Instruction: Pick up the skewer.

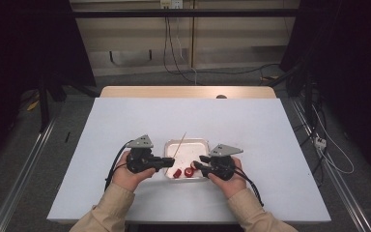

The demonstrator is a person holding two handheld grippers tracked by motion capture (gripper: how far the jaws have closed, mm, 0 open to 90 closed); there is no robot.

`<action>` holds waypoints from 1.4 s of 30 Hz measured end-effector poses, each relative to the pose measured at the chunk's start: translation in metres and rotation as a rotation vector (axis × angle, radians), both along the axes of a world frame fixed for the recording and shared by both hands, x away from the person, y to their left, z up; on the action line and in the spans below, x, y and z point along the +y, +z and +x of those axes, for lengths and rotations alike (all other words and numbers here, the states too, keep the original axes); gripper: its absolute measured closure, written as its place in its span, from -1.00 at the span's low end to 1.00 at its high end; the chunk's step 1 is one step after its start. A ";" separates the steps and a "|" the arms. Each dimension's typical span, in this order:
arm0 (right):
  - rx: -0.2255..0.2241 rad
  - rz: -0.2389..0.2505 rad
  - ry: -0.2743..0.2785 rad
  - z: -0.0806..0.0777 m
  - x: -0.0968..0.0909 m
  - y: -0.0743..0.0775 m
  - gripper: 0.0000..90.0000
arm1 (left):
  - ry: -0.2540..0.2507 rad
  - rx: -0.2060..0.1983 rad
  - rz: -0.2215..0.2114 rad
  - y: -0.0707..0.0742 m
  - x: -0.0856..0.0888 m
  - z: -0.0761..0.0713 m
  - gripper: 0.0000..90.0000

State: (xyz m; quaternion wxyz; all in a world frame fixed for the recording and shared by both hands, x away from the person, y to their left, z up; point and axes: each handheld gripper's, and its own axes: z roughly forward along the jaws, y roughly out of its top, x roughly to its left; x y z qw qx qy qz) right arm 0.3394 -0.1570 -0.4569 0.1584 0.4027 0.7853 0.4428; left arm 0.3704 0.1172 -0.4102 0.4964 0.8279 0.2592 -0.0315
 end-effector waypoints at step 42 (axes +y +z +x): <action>0.117 0.088 0.144 0.000 0.048 -0.003 0.31 | 0.059 0.005 -0.008 0.004 0.018 0.001 0.98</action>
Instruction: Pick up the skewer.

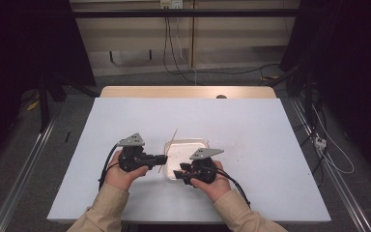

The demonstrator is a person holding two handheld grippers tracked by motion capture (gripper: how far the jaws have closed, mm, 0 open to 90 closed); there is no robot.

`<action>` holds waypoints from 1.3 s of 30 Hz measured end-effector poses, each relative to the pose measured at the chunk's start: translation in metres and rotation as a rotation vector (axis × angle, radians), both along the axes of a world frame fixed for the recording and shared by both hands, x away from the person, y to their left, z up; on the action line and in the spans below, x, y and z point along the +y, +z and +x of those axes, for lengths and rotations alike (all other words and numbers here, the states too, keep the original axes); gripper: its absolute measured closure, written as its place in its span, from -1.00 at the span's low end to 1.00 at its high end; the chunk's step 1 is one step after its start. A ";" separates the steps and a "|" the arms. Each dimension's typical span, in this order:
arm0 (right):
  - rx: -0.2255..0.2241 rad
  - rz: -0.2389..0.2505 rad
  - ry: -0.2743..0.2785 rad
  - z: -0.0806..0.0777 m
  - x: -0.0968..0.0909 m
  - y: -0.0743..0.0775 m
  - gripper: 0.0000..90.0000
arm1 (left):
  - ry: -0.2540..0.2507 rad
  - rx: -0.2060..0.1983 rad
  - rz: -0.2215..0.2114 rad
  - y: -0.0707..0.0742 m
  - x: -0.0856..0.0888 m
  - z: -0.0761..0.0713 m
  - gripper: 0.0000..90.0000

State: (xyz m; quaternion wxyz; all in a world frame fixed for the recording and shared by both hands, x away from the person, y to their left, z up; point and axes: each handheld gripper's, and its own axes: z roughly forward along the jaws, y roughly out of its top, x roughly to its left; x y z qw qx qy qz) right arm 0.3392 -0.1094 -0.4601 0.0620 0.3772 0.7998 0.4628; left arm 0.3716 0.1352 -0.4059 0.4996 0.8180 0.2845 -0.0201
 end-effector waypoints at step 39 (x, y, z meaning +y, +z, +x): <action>0.052 0.048 -0.143 0.022 -0.019 -0.002 0.31 | 0.001 0.014 0.003 -0.002 0.000 0.001 0.98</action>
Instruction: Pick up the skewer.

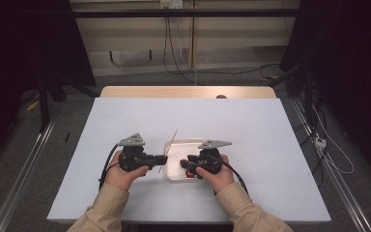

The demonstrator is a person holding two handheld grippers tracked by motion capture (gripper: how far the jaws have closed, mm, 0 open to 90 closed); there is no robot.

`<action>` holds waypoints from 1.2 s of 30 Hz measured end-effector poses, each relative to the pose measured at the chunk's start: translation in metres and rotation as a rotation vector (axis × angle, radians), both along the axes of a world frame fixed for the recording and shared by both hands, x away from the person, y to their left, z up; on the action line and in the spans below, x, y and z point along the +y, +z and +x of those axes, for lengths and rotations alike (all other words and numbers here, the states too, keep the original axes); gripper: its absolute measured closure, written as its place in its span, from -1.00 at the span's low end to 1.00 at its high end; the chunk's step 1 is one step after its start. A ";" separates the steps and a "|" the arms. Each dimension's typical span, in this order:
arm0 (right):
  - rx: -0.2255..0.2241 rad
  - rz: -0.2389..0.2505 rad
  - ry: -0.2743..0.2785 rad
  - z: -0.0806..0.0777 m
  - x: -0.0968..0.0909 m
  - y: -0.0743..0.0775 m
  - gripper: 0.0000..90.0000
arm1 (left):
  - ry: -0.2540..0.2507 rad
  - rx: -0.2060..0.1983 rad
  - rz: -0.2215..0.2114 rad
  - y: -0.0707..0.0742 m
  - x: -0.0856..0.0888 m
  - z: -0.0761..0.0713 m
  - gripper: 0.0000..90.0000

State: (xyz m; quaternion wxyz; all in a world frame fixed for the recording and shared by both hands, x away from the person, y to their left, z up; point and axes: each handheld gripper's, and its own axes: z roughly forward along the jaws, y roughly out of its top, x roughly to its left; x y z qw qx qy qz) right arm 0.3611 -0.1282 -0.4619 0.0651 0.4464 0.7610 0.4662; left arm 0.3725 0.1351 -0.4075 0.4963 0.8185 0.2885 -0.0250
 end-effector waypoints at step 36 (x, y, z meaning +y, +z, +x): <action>0.015 0.020 0.070 0.009 0.009 0.009 0.44 | 0.000 0.011 0.008 -0.001 0.003 0.001 0.98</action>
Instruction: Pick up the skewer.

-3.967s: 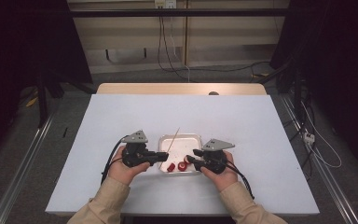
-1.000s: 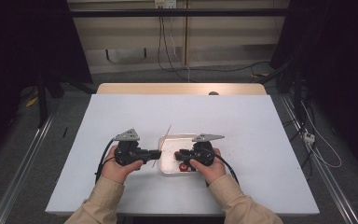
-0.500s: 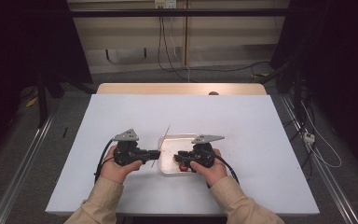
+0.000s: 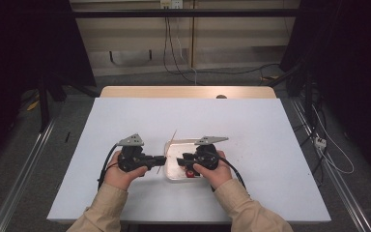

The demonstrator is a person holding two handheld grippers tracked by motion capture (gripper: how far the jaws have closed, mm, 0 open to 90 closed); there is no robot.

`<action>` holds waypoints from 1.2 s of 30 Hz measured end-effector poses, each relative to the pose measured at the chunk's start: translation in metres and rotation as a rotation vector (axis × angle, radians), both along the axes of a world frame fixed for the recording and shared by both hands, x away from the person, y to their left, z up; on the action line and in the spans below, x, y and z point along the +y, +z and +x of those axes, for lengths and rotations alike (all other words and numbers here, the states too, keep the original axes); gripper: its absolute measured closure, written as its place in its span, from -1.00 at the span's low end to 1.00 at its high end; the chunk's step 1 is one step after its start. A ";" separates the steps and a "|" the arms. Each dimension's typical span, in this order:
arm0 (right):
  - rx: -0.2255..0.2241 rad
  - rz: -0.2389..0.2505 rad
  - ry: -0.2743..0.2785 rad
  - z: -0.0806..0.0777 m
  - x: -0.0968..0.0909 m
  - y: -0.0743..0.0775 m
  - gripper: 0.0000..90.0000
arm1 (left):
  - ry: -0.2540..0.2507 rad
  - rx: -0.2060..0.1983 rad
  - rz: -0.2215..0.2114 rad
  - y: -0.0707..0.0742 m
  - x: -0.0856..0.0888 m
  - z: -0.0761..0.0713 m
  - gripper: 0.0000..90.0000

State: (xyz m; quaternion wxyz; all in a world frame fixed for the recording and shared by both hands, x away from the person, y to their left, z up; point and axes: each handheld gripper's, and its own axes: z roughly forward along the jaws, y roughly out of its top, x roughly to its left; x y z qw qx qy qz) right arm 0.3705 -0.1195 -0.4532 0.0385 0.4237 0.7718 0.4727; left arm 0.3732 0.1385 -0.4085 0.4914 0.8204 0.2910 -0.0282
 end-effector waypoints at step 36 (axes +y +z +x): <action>0.036 -0.016 -0.025 -0.012 -0.028 -0.001 0.55 | -0.005 0.002 0.014 -0.001 -0.002 0.000 0.97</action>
